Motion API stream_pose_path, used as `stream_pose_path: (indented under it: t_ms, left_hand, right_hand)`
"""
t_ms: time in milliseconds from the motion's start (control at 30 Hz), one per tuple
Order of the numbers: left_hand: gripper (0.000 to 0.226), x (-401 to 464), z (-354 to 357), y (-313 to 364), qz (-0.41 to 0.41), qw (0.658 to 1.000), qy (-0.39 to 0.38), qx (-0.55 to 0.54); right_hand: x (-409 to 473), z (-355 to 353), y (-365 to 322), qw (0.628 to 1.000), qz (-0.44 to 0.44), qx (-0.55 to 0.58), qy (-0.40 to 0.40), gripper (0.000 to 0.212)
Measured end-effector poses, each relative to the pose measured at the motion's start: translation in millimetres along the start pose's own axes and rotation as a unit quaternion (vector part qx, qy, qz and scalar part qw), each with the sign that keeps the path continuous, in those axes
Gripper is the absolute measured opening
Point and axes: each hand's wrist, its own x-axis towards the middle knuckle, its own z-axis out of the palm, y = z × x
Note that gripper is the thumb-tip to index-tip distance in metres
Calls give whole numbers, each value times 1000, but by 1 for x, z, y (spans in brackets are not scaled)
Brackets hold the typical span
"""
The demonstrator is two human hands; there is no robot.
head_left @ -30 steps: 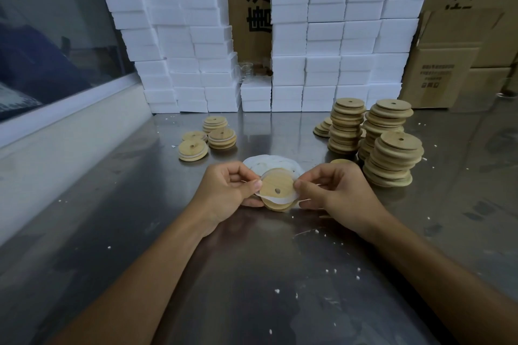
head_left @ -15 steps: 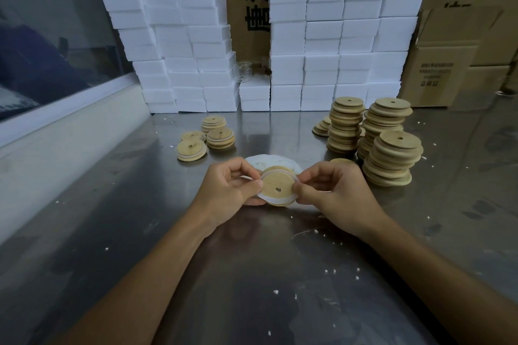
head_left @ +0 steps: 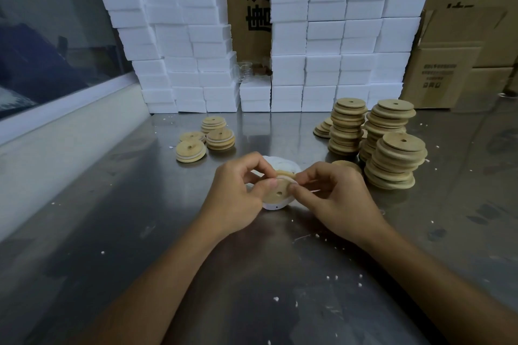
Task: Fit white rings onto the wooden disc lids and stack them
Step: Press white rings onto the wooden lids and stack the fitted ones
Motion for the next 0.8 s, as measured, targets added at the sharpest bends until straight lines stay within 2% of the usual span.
stream_pose_path:
  t_ms: [233,433,633,800]
  left_hand:
    - [33,0,-4,0,-54,995,-7,-78]
    - [17,-2,-2,1,-98,985,-5,-139]
    - [19,-3,-2,-2,-148,963,5,-227]
    - [22,-3,2,-3,-133,977,6,-168]
  right_hand:
    - [4,-5,2,988,80,128,-28,7]
    - [6,-10,5,990,87,105,-30,10]
    - [2,-5,6,993,76,85,-31,7]
    - [2,-5,7,990,81,115,-30,7]
